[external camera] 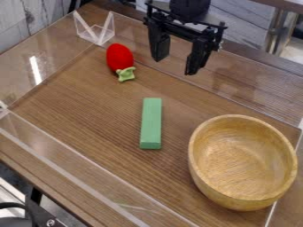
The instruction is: Put the green stick in the brown bowl
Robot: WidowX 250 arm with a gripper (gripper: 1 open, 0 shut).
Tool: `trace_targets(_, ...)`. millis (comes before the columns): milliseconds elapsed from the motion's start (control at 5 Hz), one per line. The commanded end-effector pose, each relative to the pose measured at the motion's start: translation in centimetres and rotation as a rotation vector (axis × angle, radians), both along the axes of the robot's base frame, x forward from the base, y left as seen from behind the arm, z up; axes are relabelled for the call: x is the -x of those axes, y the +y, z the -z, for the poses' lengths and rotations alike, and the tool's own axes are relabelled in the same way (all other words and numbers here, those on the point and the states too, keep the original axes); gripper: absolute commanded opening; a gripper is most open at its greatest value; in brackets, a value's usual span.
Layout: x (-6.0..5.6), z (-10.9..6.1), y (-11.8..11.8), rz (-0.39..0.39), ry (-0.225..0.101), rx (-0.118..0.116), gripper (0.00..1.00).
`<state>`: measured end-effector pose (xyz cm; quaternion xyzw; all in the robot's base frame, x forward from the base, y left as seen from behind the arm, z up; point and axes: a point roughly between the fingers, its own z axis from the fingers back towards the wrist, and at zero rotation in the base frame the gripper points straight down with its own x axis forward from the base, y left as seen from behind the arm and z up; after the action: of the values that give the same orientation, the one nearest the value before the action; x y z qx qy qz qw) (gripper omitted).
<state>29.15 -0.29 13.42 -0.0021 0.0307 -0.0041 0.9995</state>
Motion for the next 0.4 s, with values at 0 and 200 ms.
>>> trace_targets(0,0.5,1.2,0.2,-0.013,0.024,0.002,1.00)
trace_targets(200,2.1,2.7,1.4,-0.061,0.024,0.008,1.00)
